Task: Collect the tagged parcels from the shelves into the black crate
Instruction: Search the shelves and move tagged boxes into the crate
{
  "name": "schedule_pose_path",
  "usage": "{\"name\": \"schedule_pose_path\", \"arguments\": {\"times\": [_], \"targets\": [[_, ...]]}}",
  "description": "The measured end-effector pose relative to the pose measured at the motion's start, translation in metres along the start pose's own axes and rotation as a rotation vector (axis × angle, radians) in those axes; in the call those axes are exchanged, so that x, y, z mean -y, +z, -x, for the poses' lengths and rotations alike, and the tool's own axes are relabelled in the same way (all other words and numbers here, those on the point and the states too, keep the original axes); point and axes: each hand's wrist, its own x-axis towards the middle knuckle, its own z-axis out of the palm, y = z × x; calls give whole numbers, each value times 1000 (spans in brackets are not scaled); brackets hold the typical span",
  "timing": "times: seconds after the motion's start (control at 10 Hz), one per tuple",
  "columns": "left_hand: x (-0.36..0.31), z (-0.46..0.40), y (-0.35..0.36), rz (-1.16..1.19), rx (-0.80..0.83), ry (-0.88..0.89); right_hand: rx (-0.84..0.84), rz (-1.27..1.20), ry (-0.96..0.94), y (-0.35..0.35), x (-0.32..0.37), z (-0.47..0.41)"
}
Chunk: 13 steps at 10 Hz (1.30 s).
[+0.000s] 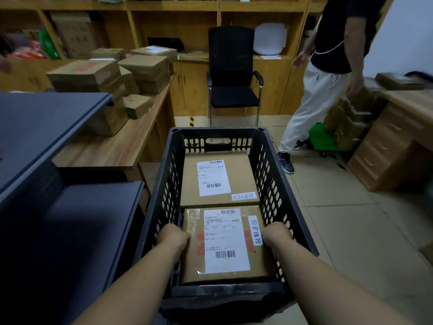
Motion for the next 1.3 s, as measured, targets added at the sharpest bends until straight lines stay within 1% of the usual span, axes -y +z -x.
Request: {"name": "schedule_pose_path", "arguments": {"times": [0.1, 0.4, 0.5, 0.6, 0.8, 0.9, 1.0, 1.1, 1.2, 1.3], "targets": [[5, -14, 7, -86, 1, -16, 41, 111, 32, 5, -1, -14], [8, -41, 22, -341, -9, -41, 149, 325, 73, 22, 4, -41], [10, -46, 26, -390, 3, -50, 177, 358, 76, 29, 3, -49], [13, -49, 27, -412, -3, -68, 192, 394, 79, 31, 3, -56], [16, -53, 29, -455, 4, -102, 193, 380, 85, 32, 10, -60], [17, -53, 30, -458, -7, -103, 196, 340, 73, 33, 6, -62], [16, -50, 28, -439, -5, -117, 223, 235, 33, 31, 3, -60], [14, -49, 24, -473, -5, -106, 216, 237, 5, 28, 0, -58], [7, -41, 21, -472, 16, -61, 199, 322, -22, 26, 6, -50], [-2, -34, 15, -500, -5, 0, 133, 500, -41, 20, 18, -36]]}}
